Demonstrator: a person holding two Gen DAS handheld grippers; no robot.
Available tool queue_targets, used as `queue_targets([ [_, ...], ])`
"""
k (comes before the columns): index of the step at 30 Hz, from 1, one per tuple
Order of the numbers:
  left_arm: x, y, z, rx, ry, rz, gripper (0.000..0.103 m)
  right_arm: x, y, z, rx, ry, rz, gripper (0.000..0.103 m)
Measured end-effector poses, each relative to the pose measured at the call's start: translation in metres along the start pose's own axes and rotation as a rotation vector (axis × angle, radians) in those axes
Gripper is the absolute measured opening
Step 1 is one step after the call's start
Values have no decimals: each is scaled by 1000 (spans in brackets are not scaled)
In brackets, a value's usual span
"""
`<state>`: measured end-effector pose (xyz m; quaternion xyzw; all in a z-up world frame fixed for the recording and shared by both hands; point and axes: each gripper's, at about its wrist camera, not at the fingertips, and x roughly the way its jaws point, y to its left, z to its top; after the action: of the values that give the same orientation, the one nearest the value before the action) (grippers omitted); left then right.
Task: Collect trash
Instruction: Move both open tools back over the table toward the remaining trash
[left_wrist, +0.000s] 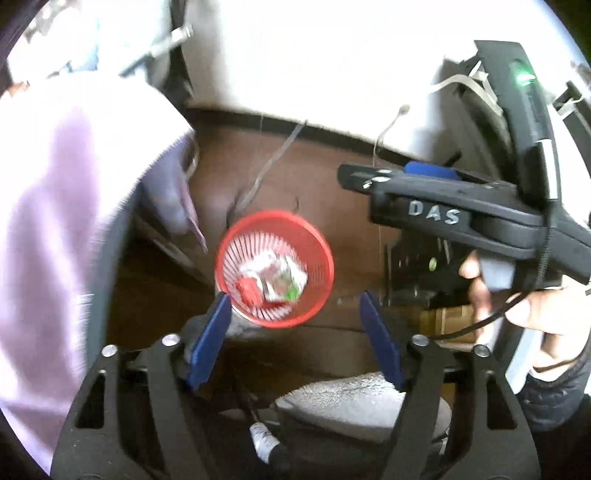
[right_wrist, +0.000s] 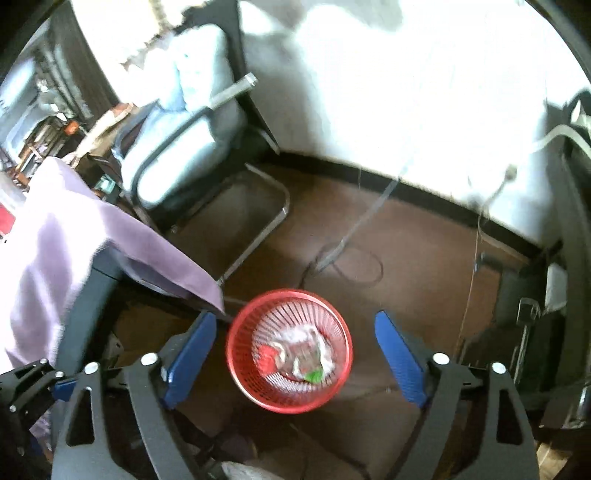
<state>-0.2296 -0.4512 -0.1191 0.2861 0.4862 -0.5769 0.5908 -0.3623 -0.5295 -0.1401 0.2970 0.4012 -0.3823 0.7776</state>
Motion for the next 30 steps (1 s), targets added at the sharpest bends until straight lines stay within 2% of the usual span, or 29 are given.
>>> queue_targets([
  [5,-81,22,-15,-54,-166,32,78,-47,52,12,-99,-88,52,91],
  [10,-156,62,-39,-136,-285,67,78,-77,112,22,-199,-136,138,91],
  [14,-213,106,-65,-232,-384,181,79,-94,176,29,-301,-158,224,91],
  [17,-247,143,-88,-330,-426,265,80,-104,222,32,-369,-169,289,91],
  [21,-276,186,-117,-447,-463,331,80,-114,285,33,-438,-165,360,92],
  [26,-310,231,-149,-578,-494,436,82,-130,369,14,-566,-160,447,96],
  [30,-328,263,-174,-666,-504,509,84,-136,414,-2,-628,-151,474,97],
])
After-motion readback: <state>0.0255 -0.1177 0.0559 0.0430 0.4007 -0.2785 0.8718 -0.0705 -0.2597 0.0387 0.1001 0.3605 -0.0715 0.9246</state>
